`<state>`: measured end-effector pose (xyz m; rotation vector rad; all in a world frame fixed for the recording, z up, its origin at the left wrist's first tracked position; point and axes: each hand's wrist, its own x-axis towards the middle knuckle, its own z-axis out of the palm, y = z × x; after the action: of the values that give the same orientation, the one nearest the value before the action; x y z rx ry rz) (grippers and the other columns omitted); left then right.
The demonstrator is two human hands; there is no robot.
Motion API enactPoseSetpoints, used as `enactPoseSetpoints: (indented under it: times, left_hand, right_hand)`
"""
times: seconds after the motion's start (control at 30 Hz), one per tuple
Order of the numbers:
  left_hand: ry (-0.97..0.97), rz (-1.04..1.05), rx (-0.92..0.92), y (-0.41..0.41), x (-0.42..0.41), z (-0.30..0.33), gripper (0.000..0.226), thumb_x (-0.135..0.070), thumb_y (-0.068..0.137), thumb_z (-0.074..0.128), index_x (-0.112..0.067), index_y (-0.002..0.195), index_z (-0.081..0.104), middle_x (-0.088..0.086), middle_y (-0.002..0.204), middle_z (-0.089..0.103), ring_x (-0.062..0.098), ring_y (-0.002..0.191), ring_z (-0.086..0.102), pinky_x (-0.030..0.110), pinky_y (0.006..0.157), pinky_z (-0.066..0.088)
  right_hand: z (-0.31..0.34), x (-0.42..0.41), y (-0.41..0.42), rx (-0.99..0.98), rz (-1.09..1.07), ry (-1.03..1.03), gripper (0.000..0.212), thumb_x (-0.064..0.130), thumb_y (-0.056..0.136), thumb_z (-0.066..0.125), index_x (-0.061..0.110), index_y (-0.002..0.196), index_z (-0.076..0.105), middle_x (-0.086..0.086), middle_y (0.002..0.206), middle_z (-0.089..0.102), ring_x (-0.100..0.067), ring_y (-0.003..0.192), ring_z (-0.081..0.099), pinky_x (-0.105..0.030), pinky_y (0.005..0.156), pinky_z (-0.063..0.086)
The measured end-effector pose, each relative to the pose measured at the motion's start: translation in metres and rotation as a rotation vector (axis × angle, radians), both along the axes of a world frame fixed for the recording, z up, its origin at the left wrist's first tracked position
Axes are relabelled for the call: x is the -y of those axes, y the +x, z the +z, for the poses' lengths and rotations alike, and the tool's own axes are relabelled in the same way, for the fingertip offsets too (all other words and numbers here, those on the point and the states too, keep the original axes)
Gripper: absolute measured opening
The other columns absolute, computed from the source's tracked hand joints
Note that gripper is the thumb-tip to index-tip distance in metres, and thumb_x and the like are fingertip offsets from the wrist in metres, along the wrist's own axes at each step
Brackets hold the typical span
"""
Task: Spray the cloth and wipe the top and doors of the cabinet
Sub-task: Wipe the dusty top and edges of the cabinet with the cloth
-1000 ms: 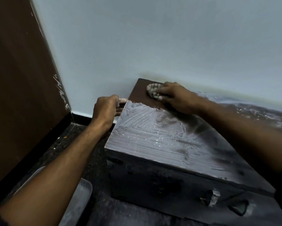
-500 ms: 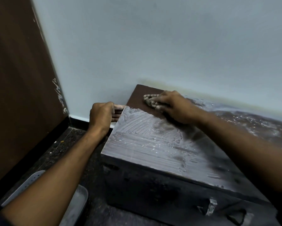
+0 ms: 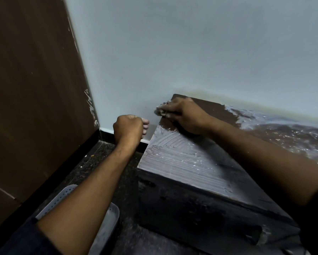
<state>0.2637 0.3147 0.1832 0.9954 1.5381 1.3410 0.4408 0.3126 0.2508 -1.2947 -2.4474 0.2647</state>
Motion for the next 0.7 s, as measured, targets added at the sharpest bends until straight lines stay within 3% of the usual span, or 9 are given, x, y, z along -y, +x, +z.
enactPoseSetpoints:
  times: [0.1, 0.17, 0.3, 0.43, 0.53, 0.6, 0.7]
  left_hand:
    - [0.017, 0.111, -0.133, -0.004, 0.003, 0.004, 0.026, -0.023, 0.069, 0.048, -0.015, 0.068, 0.073, 0.000, 0.068, 0.073, 0.025, 0.064, 0.069, 0.039, 0.064, 0.058]
    - [0.018, 0.175, -0.211, -0.007, 0.006, 0.005, 0.032, -0.029, 0.065, 0.047, -0.011, 0.072, 0.073, 0.001, 0.067, 0.072, 0.028, 0.069, 0.070, 0.043, 0.065, 0.060]
    - [0.010, -0.034, -0.146, -0.007, 0.007, 0.005, 0.025, -0.025, 0.073, 0.051, -0.020, 0.077, 0.075, 0.003, 0.084, 0.075, 0.021, 0.070, 0.068, 0.035, 0.066, 0.055]
    - [0.067, -0.117, -0.118, -0.008, 0.011, 0.015, 0.025, -0.016, 0.079, 0.051, -0.019, 0.082, 0.076, 0.003, 0.085, 0.076, 0.021, 0.069, 0.068, 0.031, 0.055, 0.053]
    - [-0.019, -0.219, -0.034, -0.007, 0.014, 0.025, 0.027, -0.013, 0.079, 0.051, -0.012, 0.087, 0.076, 0.004, 0.080, 0.074, 0.019, 0.063, 0.062, 0.027, 0.054, 0.047]
    - [-0.046, -0.288, -0.081, -0.011, 0.020, 0.031, 0.021, -0.015, 0.080, 0.056, -0.010, 0.084, 0.076, 0.004, 0.077, 0.073, 0.015, 0.058, 0.060, 0.026, 0.054, 0.047]
    - [-0.035, -0.281, -0.198, -0.019, 0.032, 0.034, 0.023, -0.024, 0.076, 0.056, -0.012, 0.076, 0.076, 0.002, 0.079, 0.077, 0.016, 0.064, 0.067, 0.032, 0.063, 0.053]
  right_hand:
    - [-0.006, 0.018, -0.006, 0.029, 0.159, -0.066, 0.036, 0.022, 0.095, 0.063, 0.023, 0.131, 0.064, 0.009, 0.114, 0.064, -0.004, 0.109, 0.055, -0.011, 0.099, 0.036]
    - [-0.002, 0.017, 0.002, 0.034, 0.140, -0.092, 0.037, 0.020, 0.094, 0.065, 0.023, 0.131, 0.064, 0.007, 0.118, 0.064, -0.001, 0.110, 0.053, -0.001, 0.095, 0.031]
    - [0.004, 0.005, -0.001, -0.003, 0.011, -0.069, 0.036, 0.014, 0.095, 0.064, 0.018, 0.131, 0.064, -0.007, 0.125, 0.065, -0.016, 0.118, 0.057, -0.018, 0.104, 0.038]
    - [-0.007, 0.036, -0.016, 0.004, 0.176, -0.062, 0.034, 0.018, 0.093, 0.065, 0.025, 0.126, 0.067, 0.012, 0.110, 0.061, 0.012, 0.097, 0.045, 0.003, 0.089, 0.027]
    - [-0.002, 0.038, -0.004, 0.006, 0.146, -0.059, 0.032, 0.019, 0.094, 0.064, 0.025, 0.126, 0.067, 0.008, 0.117, 0.063, 0.004, 0.103, 0.047, 0.006, 0.085, 0.027]
    - [0.002, 0.025, 0.001, 0.012, 0.057, -0.051, 0.033, 0.017, 0.095, 0.063, 0.020, 0.128, 0.066, -0.002, 0.125, 0.064, -0.009, 0.111, 0.055, 0.003, 0.084, 0.030]
    - [-0.004, 0.030, -0.008, 0.045, 0.049, -0.040, 0.034, 0.021, 0.097, 0.060, 0.021, 0.131, 0.064, -0.003, 0.125, 0.062, -0.021, 0.116, 0.054, -0.024, 0.101, 0.039]
